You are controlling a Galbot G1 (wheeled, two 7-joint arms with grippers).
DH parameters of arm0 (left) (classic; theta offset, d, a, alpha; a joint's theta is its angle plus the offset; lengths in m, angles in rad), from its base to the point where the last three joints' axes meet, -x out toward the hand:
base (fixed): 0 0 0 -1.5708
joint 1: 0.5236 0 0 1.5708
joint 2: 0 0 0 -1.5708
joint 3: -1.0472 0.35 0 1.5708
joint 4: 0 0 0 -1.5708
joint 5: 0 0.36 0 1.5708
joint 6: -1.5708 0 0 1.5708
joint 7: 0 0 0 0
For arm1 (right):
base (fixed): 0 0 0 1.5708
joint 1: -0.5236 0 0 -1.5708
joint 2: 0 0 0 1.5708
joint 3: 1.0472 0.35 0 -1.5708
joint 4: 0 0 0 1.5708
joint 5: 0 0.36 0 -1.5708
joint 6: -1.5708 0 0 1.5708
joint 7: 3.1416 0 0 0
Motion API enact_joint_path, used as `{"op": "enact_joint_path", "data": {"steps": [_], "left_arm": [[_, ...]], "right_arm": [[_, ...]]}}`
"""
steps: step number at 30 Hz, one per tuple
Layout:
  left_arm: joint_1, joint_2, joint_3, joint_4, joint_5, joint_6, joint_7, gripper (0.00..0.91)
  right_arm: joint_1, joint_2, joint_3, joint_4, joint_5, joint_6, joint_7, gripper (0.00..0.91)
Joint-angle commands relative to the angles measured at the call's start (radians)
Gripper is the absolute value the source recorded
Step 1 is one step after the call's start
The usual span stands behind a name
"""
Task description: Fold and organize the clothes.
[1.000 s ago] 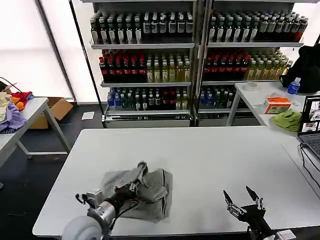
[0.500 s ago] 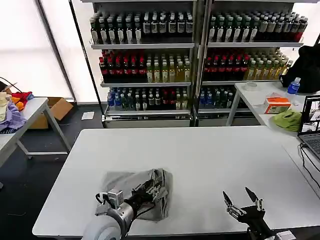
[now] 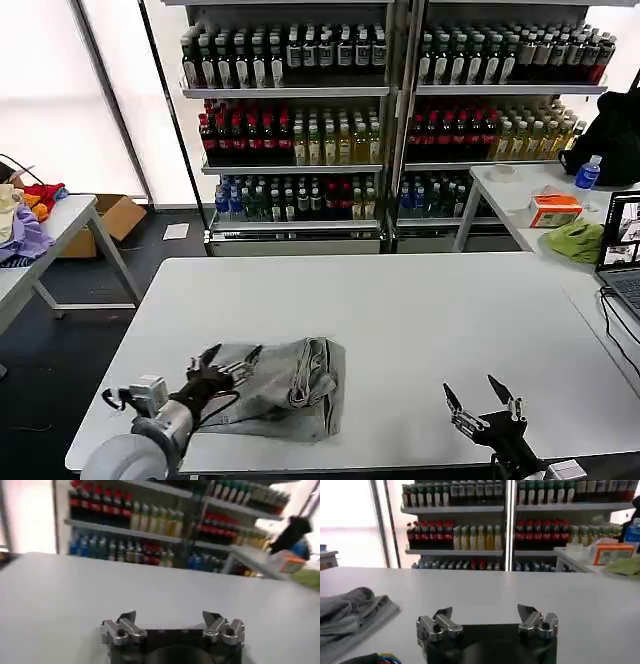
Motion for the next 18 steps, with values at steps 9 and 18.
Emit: {"op": "enact_joint_path", "data": {"steps": [9, 18], "left_arm": [[0.046, -0.108, -0.044, 0.143, 0.278, -0.003, 0.020, 0.907], [0.041, -0.167, -0.005, 0.154, 0.288, 0.007, 0.026, 0.262]], "right_arm": [[-0.028, 0.004, 0.019, 0.013, 0.007, 0.013, -0.002, 0.907], [-0.015, -0.002, 0.014, 0.012, 0.009, 0.011, -0.002, 0.907]]}}
